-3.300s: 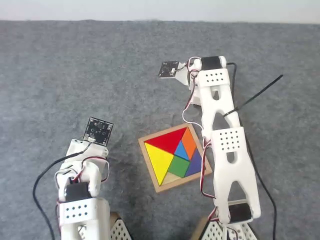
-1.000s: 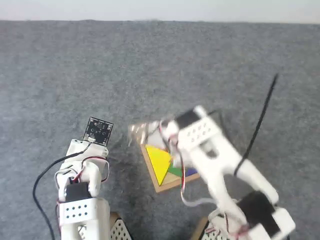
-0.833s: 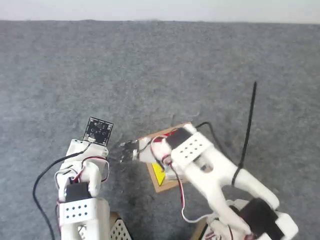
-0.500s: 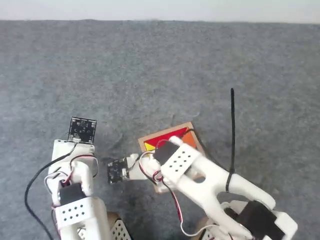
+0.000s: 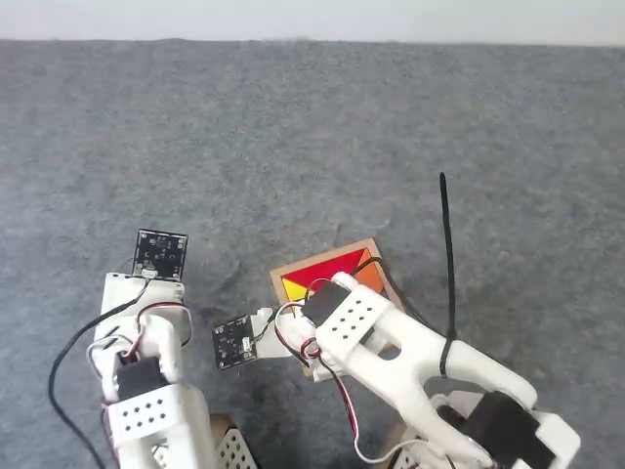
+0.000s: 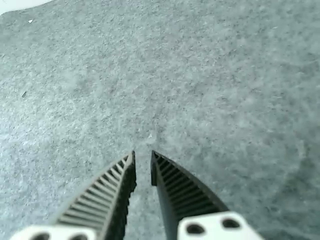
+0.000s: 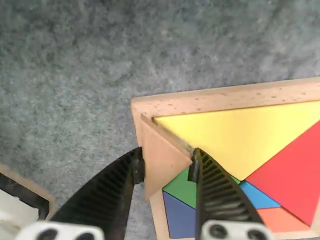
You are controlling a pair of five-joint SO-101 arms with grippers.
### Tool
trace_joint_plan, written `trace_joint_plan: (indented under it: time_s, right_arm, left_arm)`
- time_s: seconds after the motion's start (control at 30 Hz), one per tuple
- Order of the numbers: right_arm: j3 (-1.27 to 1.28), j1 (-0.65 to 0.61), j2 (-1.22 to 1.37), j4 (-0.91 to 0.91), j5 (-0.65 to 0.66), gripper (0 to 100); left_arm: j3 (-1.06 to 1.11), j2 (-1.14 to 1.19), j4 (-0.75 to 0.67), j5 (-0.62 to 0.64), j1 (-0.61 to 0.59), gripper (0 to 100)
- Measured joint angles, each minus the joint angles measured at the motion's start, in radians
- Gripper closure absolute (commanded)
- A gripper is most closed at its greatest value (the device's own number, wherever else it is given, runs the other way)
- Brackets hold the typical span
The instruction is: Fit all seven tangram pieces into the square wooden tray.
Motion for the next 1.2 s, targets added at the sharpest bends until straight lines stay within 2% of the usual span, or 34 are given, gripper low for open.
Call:
trace_joint_plan:
  time_s: [0.27,0.57,0.87,1.0,1.1,1.2]
  right_arm:
    - [0.000,0.000,0.000,0.000,0.015,71.9]
    - [0.031,-0.002,-0.012,0.000,0.043,71.7]
    - [0.031,0.012,-0.103,0.000,-0.002,71.8]
    - [0.092,0.054,-0.138,-0.078,-0.006,71.8]
    - [0.155,0.077,-0.146,-0.146,-0.008,75.9]
    - [0.155,0.083,-0.178,-0.146,-0.046,88.3]
  left_arm:
    - [0.000,0.000,0.000,0.000,0.000,95]
    - [0.000,0.000,0.000,0.000,0.000,95]
    - [0.000,0.000,0.000,0.000,0.000,95]
    - [0.000,0.000,0.000,0.000,0.000,95]
    - [0.000,0.000,0.000,0.000,0.000,95]
    - [0.000,0.000,0.000,0.000,0.000,95]
